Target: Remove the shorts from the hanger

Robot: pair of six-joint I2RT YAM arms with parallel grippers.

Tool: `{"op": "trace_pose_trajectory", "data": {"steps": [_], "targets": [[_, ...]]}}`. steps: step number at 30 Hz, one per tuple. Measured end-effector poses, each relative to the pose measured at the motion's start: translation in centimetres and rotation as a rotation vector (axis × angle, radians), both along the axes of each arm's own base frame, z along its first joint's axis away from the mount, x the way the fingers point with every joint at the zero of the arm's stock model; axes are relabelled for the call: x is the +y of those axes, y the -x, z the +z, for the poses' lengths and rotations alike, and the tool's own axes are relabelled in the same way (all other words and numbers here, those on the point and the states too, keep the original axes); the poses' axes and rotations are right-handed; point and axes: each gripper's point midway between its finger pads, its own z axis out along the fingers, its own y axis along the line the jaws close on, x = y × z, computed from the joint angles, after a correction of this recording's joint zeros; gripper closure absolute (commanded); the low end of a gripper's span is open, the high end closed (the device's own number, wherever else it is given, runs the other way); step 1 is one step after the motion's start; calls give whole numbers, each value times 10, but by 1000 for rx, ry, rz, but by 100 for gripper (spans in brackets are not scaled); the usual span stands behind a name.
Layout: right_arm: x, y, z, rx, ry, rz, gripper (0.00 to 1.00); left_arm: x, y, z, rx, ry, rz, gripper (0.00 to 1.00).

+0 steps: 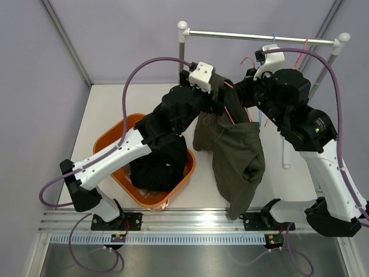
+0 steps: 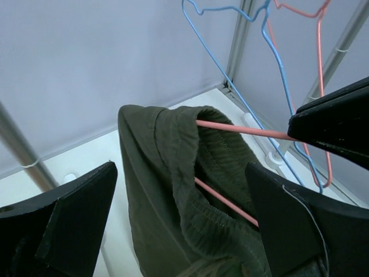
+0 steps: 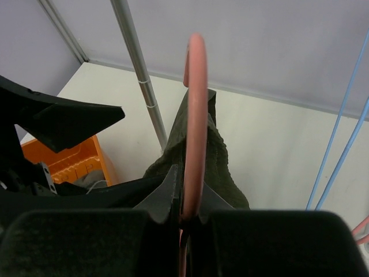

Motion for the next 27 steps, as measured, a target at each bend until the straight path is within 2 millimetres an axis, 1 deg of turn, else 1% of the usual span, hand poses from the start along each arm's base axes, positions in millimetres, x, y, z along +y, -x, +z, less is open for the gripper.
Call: {"op": "trace_pose_trajectory", "data": {"steps": [5,9,13,17,20,23,27], "targets": [[1,-1,-7,15,9,0,100,-15,-3,-17,26,-18,-27,4],[0,0,-6,13,8,-1,100,-18,-5,-24,38,-32,-30,6],[0,0,-6,14,7,-1,100,-17,-6,-24,37,-33,-20,16],[0,0,-5,13,4,-1,100,-14,-10,-27,36,-45,-1,31],[-1,2,-4,9,0,-1,100,-15,-17,-36,48,-62,13,37],[-3,4,-1,2,-4,-1,100,-16,-25,-47,63,-81,26,47],[-5,8,1,-3,-8,-1,100,-14,-33,-56,73,-97,42,66]]}}
